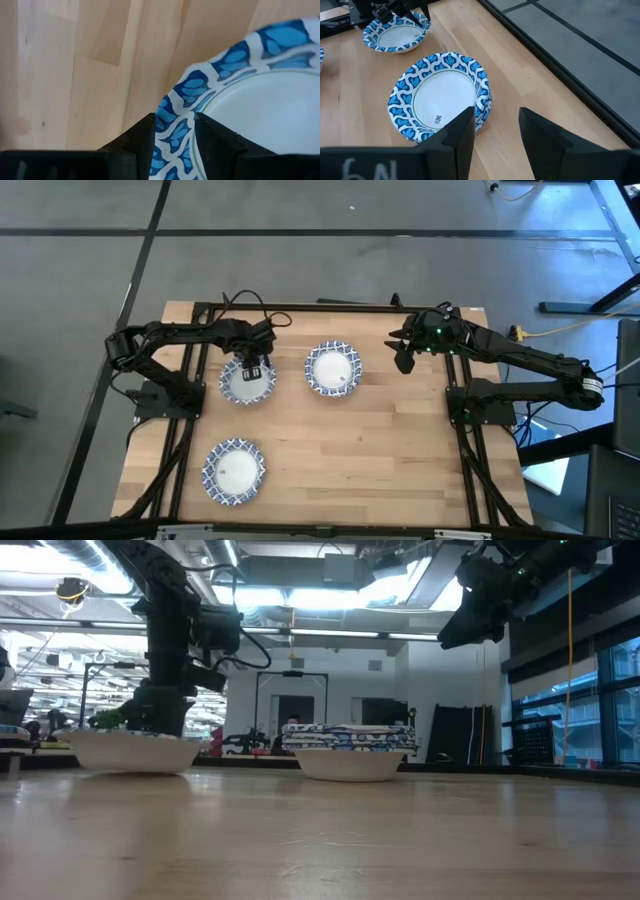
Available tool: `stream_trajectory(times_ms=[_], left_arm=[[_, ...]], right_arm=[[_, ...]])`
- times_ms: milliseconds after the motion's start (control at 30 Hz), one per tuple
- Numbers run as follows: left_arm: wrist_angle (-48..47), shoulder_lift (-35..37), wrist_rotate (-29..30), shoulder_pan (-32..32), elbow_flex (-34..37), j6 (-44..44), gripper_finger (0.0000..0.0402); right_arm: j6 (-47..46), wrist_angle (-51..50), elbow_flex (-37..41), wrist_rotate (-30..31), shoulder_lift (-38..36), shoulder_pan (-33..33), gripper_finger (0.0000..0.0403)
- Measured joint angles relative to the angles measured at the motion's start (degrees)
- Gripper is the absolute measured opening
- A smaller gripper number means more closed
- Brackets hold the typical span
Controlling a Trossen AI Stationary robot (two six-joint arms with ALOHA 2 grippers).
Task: Nest bowls inside each other
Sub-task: Stack the top bowl on top of the bowl on the table
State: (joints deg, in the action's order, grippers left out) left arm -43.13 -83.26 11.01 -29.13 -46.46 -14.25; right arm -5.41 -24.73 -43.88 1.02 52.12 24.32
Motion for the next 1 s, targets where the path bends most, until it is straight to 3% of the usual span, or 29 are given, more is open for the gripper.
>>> stream_trajectory(times_ms=[1000], left_arm=[[-2.45, -0.48, -0.39, 0.00, 0.02, -0.64, 0.0133]], right_arm=[[0.11, 0.00, 0.00, 0.00, 0.00, 0.00, 0.0154]])
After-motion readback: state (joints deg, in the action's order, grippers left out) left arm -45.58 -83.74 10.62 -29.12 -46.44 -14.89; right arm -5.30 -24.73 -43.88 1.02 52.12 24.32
